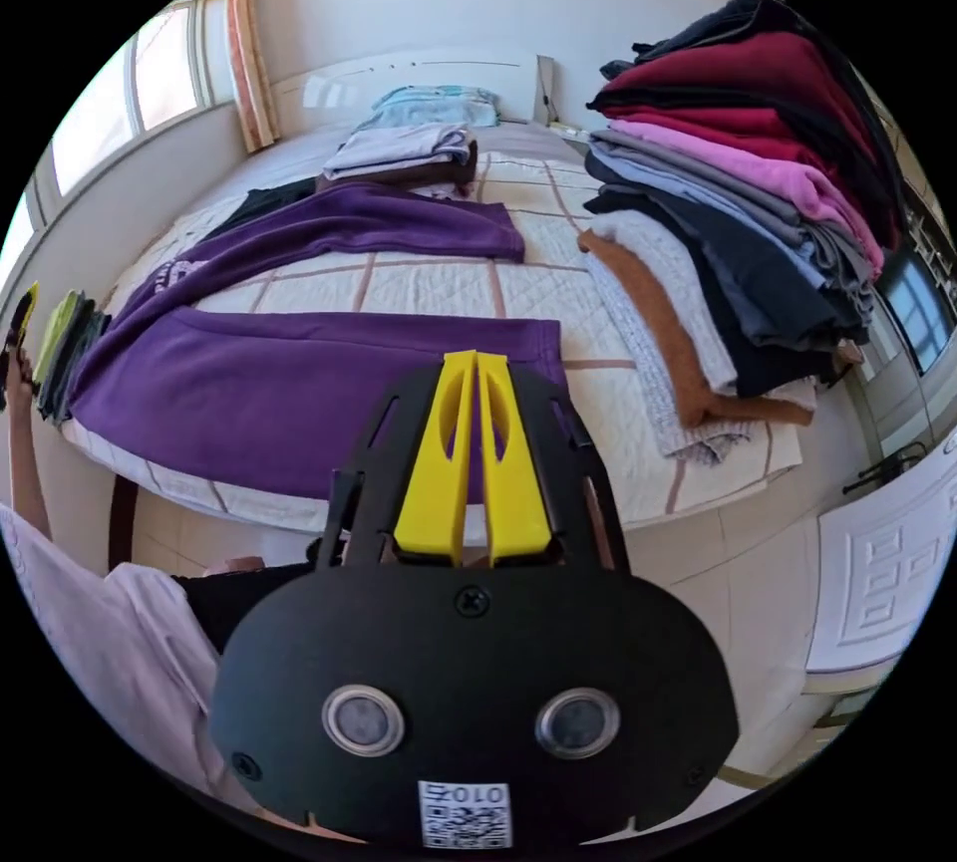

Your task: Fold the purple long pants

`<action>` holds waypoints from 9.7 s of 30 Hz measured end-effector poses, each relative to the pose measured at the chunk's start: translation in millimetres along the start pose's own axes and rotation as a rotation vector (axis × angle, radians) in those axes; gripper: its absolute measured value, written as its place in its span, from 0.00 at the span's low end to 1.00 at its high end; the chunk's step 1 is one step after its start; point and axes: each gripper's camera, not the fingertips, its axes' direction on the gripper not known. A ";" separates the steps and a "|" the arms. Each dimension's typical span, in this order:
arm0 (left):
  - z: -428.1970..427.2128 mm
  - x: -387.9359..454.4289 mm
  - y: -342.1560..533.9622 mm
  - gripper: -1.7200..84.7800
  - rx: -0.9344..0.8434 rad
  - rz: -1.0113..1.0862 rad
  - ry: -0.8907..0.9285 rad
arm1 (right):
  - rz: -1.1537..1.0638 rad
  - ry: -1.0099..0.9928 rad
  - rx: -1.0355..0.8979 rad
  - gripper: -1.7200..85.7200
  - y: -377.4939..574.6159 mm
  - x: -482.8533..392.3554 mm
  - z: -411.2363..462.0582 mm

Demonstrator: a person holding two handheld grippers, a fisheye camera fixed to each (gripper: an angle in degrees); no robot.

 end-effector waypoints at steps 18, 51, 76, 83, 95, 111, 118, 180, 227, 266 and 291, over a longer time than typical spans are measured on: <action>205.0 165.3 126.0 0.02 -0.307 0.166 0.563 | 0.070 0.079 0.060 0.05 82.0 13.0 -33.7; 180.5 161.8 177.7 0.02 -0.303 0.243 0.789 | 0.326 0.145 0.103 0.05 231.3 -16.4 -63.6; 239.5 247.8 141.6 0.02 -0.410 0.292 0.928 | 0.148 -0.133 0.364 0.05 224.5 18.6 19.1; 161.5 147.9 145.4 0.02 -0.451 -0.042 1.116 | -0.032 -0.060 0.323 0.05 223.4 -60.6 -1.1; -140.4 -104.1 72.8 0.02 -0.171 -0.266 0.500 | -0.175 -0.276 0.451 0.05 203.3 -166.5 -98.5; -164.0 -103.3 11.5 0.05 -0.249 -0.286 0.554 | -0.211 -0.347 0.378 0.05 186.5 -145.2 -93.0; -153.2 -157.3 13.8 0.12 -0.255 -0.400 0.258 | -0.163 -0.294 0.311 0.05 207.2 -141.9 -97.9; -220.9 -318.6 -126.5 0.11 -0.287 -0.643 0.007 | 0.820 -0.246 -0.117 0.08 31.6 207.1 64.1; 312.0 -13.2 -195.1 0.27 -1.000 0.613 -0.055 | -0.247 0.019 -0.168 0.12 -147.1 -59.3 164.2; 142.6 -15.0 -149.3 0.10 -0.491 0.486 -0.112 | -0.508 0.121 0.201 0.05 -232.0 -65.9 81.0; -146.2 -184.0 58.3 0.13 -0.211 -0.510 0.243 | 0.702 -0.566 0.206 0.14 51.6 177.0 31.5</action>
